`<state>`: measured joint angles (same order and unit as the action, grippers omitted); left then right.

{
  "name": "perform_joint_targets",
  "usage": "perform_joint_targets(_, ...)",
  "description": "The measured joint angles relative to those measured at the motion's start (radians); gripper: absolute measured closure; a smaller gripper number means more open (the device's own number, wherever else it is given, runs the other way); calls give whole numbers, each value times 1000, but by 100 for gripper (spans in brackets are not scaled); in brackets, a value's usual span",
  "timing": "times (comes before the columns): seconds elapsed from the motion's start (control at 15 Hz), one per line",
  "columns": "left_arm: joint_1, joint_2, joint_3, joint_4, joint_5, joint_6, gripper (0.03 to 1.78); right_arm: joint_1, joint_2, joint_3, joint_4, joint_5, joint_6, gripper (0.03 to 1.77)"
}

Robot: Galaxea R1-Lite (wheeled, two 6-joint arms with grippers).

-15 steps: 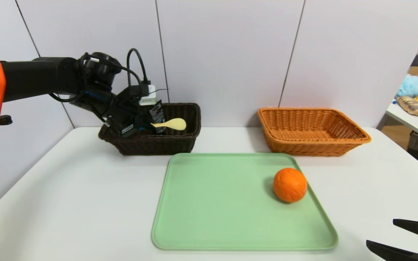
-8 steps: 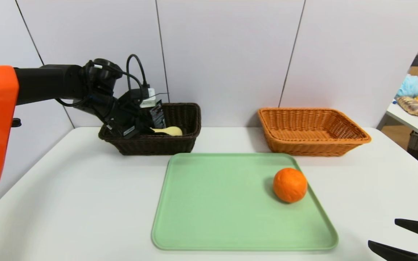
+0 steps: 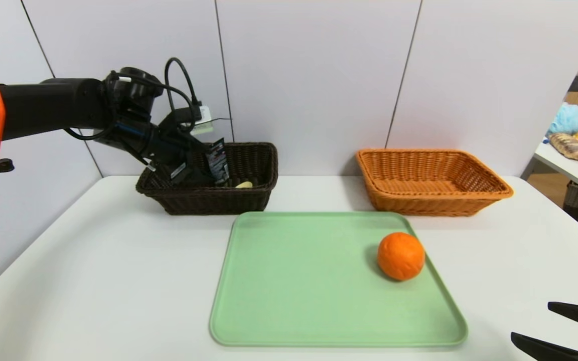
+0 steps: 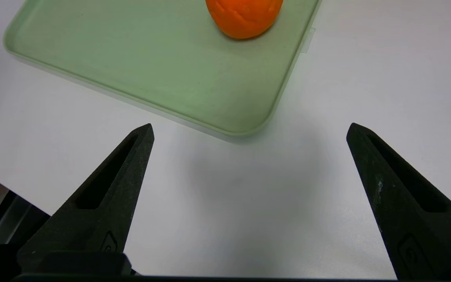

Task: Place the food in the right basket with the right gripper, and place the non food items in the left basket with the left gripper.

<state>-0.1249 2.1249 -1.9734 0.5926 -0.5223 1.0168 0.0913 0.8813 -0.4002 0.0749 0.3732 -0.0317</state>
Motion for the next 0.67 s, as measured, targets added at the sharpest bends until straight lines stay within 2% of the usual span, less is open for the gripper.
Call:
perform_joint_targets(0.2,-31,-74,14,48,-19,-77,38,0,-3,-2,-1,2,0,10)
perform_joint_targets(0.4,-98,-157,69,151,-68,-214,30,0,-5,-5,-2,2,0,10)
perform_joint_targets(0.53,-142,-225,152,152,-96,-363,25,0,-5,-7,-1,1,1,10)
perform_joint_targets(0.67,-175,-300,248,124,-99,-540,22,0,-5,-7,-1,2,1,10)
